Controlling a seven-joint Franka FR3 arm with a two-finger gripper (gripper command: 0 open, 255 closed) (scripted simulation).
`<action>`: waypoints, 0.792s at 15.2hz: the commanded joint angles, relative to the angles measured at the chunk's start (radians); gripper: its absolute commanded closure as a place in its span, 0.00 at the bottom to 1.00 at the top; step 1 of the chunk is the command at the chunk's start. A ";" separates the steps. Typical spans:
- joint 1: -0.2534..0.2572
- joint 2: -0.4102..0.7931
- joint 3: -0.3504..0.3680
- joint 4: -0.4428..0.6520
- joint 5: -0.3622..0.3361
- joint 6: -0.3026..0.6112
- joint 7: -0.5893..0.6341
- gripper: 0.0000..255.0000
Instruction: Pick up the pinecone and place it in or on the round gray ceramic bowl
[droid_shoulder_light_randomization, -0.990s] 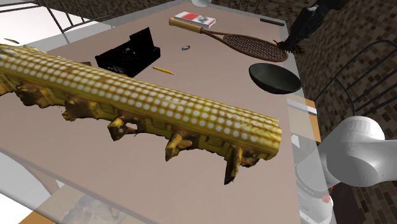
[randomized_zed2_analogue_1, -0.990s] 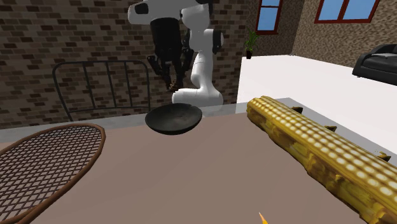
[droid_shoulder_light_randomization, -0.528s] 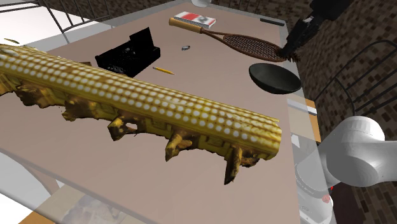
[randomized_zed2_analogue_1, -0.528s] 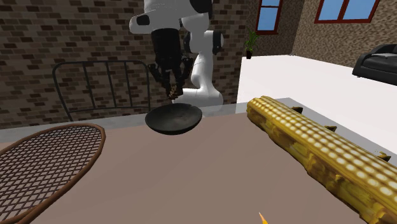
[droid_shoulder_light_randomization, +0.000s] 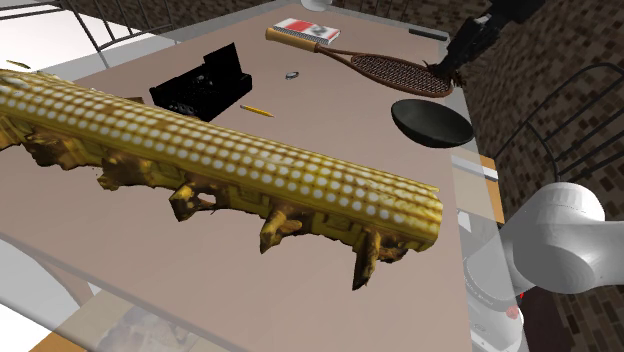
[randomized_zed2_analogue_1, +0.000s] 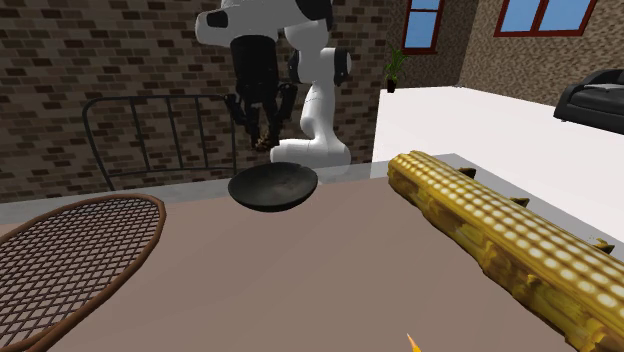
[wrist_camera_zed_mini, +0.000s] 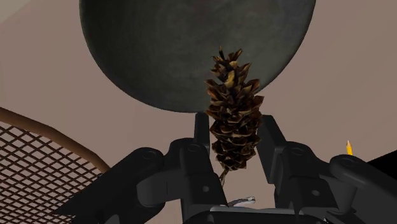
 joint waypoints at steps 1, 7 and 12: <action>-0.014 -0.076 -0.006 -0.187 -0.001 0.016 -0.003 1.00; -0.014 -0.077 -0.006 -0.187 -0.001 0.016 -0.003 1.00; -0.021 -0.125 -0.005 -0.218 -0.006 -0.003 -0.002 0.00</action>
